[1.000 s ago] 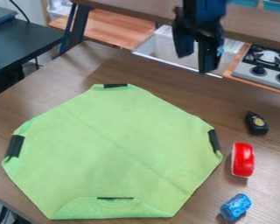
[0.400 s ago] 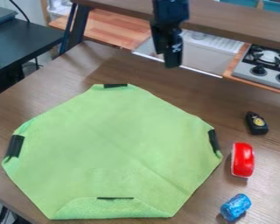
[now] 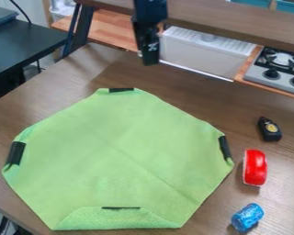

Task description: Fold the cloth from top left to bottom right

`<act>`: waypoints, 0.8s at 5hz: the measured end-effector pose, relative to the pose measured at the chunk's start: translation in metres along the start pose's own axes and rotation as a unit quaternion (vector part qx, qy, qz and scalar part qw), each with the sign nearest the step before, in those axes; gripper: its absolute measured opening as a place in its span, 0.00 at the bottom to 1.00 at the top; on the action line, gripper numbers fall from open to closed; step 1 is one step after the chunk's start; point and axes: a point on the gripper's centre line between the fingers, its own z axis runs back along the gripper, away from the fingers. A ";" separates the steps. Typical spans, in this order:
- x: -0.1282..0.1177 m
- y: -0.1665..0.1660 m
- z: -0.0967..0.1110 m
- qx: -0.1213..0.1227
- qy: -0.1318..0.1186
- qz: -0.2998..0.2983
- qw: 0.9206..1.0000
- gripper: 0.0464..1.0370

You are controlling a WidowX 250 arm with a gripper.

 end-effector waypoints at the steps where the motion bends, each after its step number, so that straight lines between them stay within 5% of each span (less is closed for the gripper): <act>1: -0.029 0.000 -0.032 0.011 0.025 0.021 0.999 0.96; 3: -0.058 0.038 -0.017 0.056 0.004 0.032 0.998 0.96; 4: -0.062 0.045 -0.033 0.055 0.016 0.031 0.998 0.96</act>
